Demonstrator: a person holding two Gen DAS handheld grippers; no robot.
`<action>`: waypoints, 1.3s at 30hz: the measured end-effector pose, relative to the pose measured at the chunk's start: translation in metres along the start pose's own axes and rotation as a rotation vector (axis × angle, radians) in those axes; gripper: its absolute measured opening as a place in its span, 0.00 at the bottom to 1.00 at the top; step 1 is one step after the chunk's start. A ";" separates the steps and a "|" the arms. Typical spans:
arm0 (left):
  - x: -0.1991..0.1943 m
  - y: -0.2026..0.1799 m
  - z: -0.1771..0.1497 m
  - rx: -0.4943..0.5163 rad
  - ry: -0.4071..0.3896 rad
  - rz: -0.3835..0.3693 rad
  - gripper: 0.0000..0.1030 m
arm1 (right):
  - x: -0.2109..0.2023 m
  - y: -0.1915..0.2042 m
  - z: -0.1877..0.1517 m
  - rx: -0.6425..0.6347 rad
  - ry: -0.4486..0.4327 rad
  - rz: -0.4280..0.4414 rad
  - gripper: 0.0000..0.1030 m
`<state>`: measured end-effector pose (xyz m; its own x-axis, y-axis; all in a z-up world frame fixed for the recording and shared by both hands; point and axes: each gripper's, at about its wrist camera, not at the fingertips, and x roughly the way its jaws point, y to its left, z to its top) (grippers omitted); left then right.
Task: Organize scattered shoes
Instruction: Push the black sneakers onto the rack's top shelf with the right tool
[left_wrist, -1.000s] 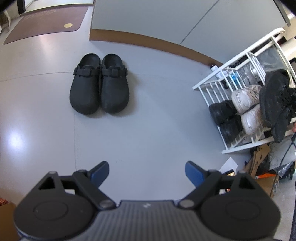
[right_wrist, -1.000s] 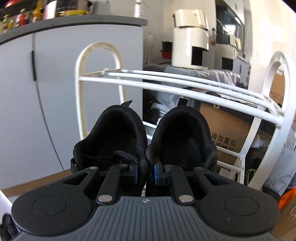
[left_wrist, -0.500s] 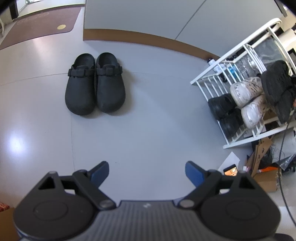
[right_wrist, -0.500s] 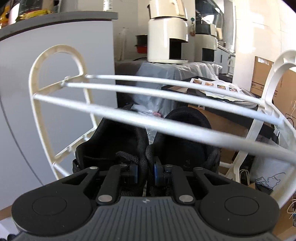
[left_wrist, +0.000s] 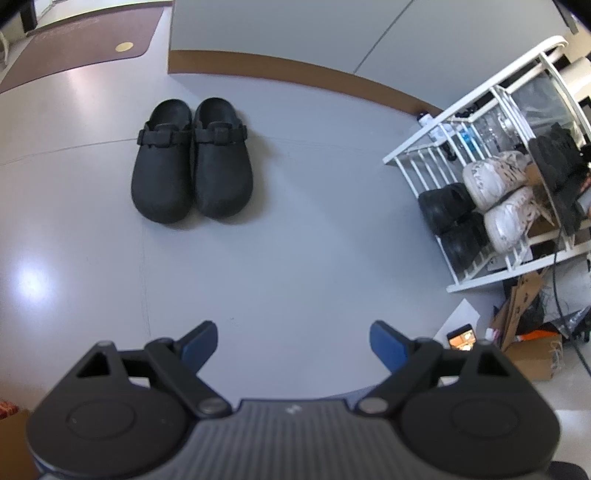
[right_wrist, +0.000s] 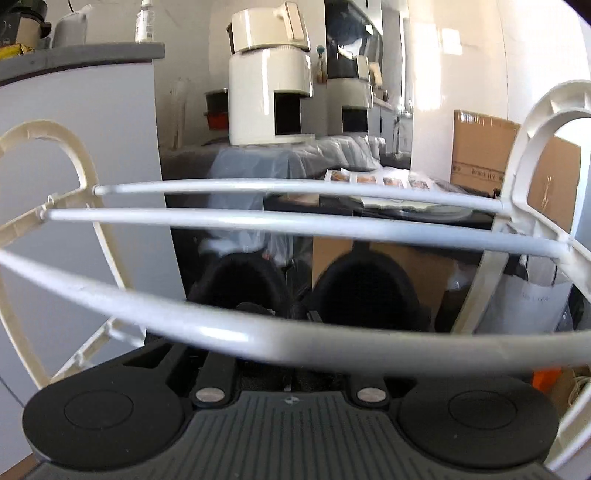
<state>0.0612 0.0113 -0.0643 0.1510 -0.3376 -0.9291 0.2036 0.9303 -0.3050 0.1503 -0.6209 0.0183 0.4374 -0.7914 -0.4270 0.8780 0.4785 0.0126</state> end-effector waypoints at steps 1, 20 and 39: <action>0.000 0.001 0.000 -0.002 -0.001 -0.002 0.89 | 0.002 0.002 0.000 -0.002 -0.004 -0.007 0.31; -0.032 -0.002 0.004 -0.012 -0.086 -0.034 0.90 | -0.050 0.004 -0.009 0.004 0.016 0.049 0.79; -0.080 0.014 -0.001 0.026 -0.197 -0.022 0.92 | -0.139 -0.030 0.017 0.018 0.250 0.139 0.84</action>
<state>0.0507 0.0514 0.0054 0.3321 -0.3820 -0.8624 0.2337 0.9191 -0.3171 0.0658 -0.5316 0.0928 0.4940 -0.5993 -0.6299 0.8175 0.5668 0.1018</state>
